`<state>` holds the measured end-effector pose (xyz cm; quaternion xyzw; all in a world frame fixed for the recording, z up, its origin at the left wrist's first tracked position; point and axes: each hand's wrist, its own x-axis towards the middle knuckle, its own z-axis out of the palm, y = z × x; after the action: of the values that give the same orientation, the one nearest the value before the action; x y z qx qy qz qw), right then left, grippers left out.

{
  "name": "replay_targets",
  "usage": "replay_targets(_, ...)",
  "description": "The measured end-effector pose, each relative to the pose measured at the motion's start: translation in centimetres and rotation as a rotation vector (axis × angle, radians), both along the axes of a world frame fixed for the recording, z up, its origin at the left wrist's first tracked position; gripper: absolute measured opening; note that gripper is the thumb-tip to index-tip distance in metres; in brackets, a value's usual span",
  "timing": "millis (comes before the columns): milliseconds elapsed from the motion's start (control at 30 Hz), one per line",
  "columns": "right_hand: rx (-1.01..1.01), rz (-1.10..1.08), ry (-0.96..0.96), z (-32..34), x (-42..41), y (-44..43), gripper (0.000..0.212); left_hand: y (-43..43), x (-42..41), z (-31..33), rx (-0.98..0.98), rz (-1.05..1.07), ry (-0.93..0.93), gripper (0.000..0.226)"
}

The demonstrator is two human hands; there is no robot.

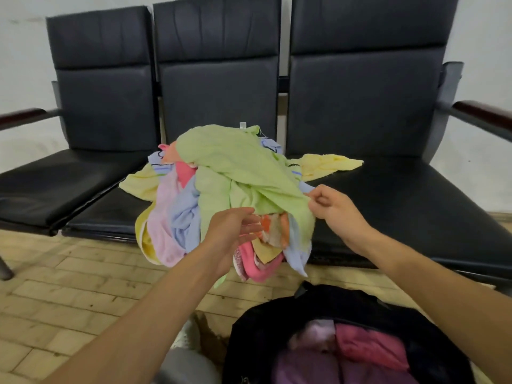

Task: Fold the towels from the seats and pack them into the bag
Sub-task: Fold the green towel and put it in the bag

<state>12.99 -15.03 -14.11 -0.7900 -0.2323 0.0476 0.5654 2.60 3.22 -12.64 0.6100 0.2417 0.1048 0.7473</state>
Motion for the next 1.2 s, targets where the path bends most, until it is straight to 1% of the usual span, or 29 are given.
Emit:
replay_targets(33, 0.04, 0.015, -0.001, 0.7, -0.2, -1.3, 0.012, -0.5, 0.0, 0.0, -0.015, -0.022, -0.006, 0.014)
replay_targets(133, 0.119, 0.028, 0.007, 2.2, -0.5, -5.0, 0.011, -2.1, 0.4, -0.3, 0.02, -0.058, 0.005, 0.014)
replay_targets(233, 0.231, 0.042, 0.139, 2.5, -0.8, -7.8, 0.012, -4.0, 1.2, -0.8, 0.035, -0.088, 0.025, 0.015)
replay_targets(300, 0.309, 0.035, 0.236, 2.3, -1.0, -9.2, 0.012, -5.5, 2.0, -1.3, 0.033, -0.103, 0.043, 0.02)
replay_targets(367, 0.316, 0.027, 0.294, 2.2, -1.2, -9.8, 0.013, -6.9, 2.9, -1.5, -0.015, -0.094, 0.052, 0.026)
replay_targets(433, 0.258, 0.042, 0.278, 1.9, -1.3, -10.1, 0.015, -8.0, 3.5, -1.4, -0.073, -0.086, 0.036, 0.029)
replay_targets(533, 0.147, 0.096, 0.196, 2.3, -1.8, -10.7, 0.021, -8.9, 4.1, -1.2, -0.135, -0.021, -0.038, 0.029)
replay_targets(600, 0.067, 0.142, 0.117, 2.6, -2.2, -11.8, 0.023, -8.9, 4.2, -0.9, -0.157, 0.029, -0.086, 0.034)
replay_targets(667, -0.041, 0.188, 0.025, 2.9, -2.5, -13.3, 0.026, -8.5, 4.1, -0.5, -0.235, 0.074, -0.132, 0.034)
replay_targets(767, -0.321, 0.29, -0.113, 2.9, -2.3, -15.3, 0.033, -7.1, 3.6, 0.1, -0.286, 0.141, -0.142, 0.026)
replay_targets(833, -0.546, 0.386, -0.16, 2.5, -2.1, -16.1, 0.03, -6.4, 3.4, -0.6, -0.193, 0.257, -0.17, 0.008)
replay_targets(867, -0.675, 0.421, -0.172, 2.4, -2.2, -16.4, 0.027, -6.5, 3.1, -0.9, -0.106, 0.283, -0.176, 0.015)
replay_targets(933, -0.937, 0.447, -0.186, 2.0, -2.4, -16.8, 0.026, -7.4, 2.3, -1.4, 0.066, 0.202, -0.15, 0.026)
replay_targets(1000, -1.129, 0.432, -0.192, 1.6, -2.5, -17.0, 0.029, -8.5, 2.0, -1.6, 0.195, 0.015, -0.099, 0.036)
replay_targets(1067, -1.204, 0.393, -0.184, 1.2, -2.4, -17.0, 0.03, -9.6, 1.7, -1.8, 0.259, -0.13, -0.038, 0.045)
replay_targets(1133, -1.216, 0.343, -0.182, 0.7, -2.0, -16.7, 0.029, -10.2, 1.4, -2.6, 0.358, -0.221, 0.057, 0.05)
replay_targets(1200, -1.193, 0.286, -0.183, 0.1, -1.2, -16.2, 0.024, -10.5, 0.9, -3.5, 0.411, -0.281, 0.114, 0.035)
